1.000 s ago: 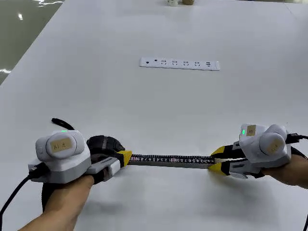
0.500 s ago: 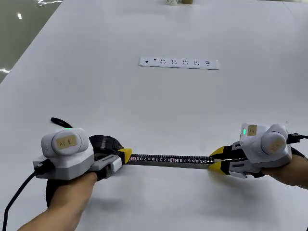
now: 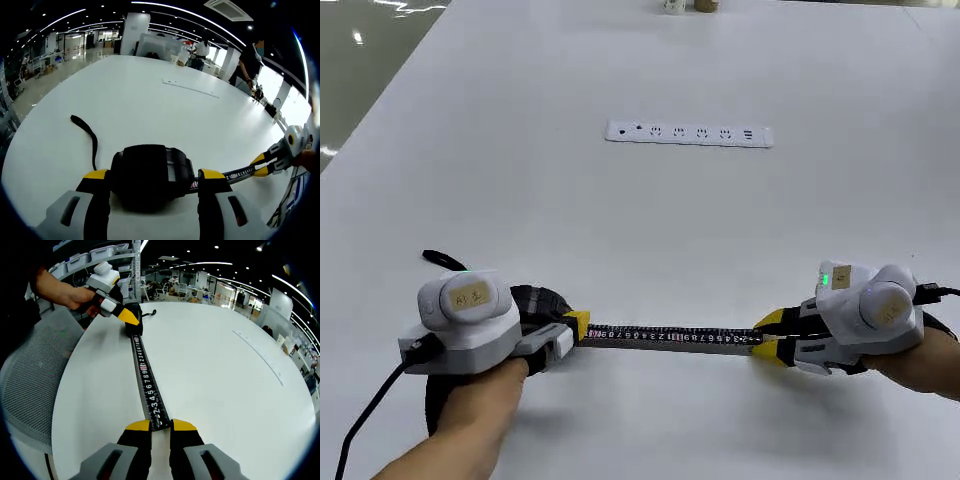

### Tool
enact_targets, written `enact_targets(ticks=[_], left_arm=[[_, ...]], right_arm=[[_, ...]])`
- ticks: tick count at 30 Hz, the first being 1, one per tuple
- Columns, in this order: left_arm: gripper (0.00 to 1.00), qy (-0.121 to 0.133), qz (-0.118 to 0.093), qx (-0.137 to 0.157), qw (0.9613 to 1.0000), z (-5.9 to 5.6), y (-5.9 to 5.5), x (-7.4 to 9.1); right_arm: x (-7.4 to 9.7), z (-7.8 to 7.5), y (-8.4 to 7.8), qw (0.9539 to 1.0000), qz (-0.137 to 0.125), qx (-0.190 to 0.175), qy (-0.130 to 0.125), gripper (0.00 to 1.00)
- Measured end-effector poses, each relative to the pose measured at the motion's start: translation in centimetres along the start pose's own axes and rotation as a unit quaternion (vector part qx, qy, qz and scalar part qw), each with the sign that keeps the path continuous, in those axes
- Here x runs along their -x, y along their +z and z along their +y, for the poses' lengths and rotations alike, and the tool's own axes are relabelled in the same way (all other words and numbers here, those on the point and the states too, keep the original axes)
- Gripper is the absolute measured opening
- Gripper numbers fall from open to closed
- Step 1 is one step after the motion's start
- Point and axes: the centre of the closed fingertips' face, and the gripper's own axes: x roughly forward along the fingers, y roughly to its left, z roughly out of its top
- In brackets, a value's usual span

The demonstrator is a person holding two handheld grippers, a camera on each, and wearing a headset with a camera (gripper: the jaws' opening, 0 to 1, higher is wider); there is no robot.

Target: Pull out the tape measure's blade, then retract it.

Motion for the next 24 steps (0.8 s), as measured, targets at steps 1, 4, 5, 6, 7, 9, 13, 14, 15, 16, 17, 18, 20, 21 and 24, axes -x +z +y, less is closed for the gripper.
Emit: enact_targets(ticks=[1,4,5,6,7,9,13,14,15,16,17,18,20,21,24], left_arm=[[0.66,0.001,0.000,0.002,1.0000,0.06,0.02,-0.03],[0.64,0.005,0.002,0.005,1.0000,0.20,0.02,-0.10],[0.64,0.006,0.003,0.005,1.0000,0.18,0.01,-0.10],[0.64,0.006,0.004,0.004,1.0000,0.17,0.00,-0.08],[0.64,0.007,0.005,0.005,1.0000,0.18,0.00,-0.08],[0.63,0.007,0.005,0.004,1.0000,0.21,0.02,-0.10],[0.63,0.012,0.007,0.004,0.9999,0.27,0.00,-0.12],[0.63,0.013,0.009,0.001,0.9999,0.27,-0.01,-0.13],[0.62,0.012,0.013,0.001,0.9998,0.30,-0.02,-0.16],[0.62,0.012,0.015,0.001,0.9998,0.31,-0.07,-0.20],[0.62,0.013,0.017,0.000,0.9998,0.31,-0.09,-0.19],[0.62,0.014,0.018,0.001,0.9997,0.32,-0.15,-0.15],[0.61,0.013,0.017,-0.001,0.9998,0.34,-0.14,-0.13],[0.61,0.012,0.017,-0.001,0.9998,0.35,-0.14,-0.11],[0.60,0.014,0.017,-0.003,0.9998,0.37,-0.15,-0.07]], right_arm=[[-0.02,-0.01,0.00,1.0000,0.000,0.001,0.000,0.09],[-0.03,-0.01,-0.02,1.0000,0.001,0.001,0.000,0.09],[-0.05,-0.02,0.00,1.0000,0.002,0.001,0.001,0.09],[-0.05,-0.01,-0.01,1.0000,0.002,0.001,0.001,0.09],[-0.05,-0.02,0.00,1.0000,0.002,0.000,0.001,0.09],[-0.07,-0.05,-0.01,1.0000,0.002,-0.001,0.002,0.09],[-0.08,-0.06,-0.03,1.0000,0.002,0.000,0.002,0.09],[-0.07,-0.07,-0.04,1.0000,0.002,0.000,0.002,0.09],[-0.07,-0.09,-0.05,1.0000,0.003,0.000,0.001,0.09],[-0.07,-0.10,-0.07,1.0000,0.003,0.001,0.001,0.09],[-0.06,-0.09,-0.04,1.0000,0.003,0.001,0.001,0.09],[-0.05,-0.09,-0.05,1.0000,0.003,0.001,0.002,0.08],[-0.05,-0.10,-0.06,1.0000,0.004,0.001,0.002,0.08],[-0.06,-0.12,-0.07,1.0000,0.004,0.001,0.002,0.08],[-0.03,-0.12,-0.09,1.0000,0.005,0.002,0.003,0.08]])
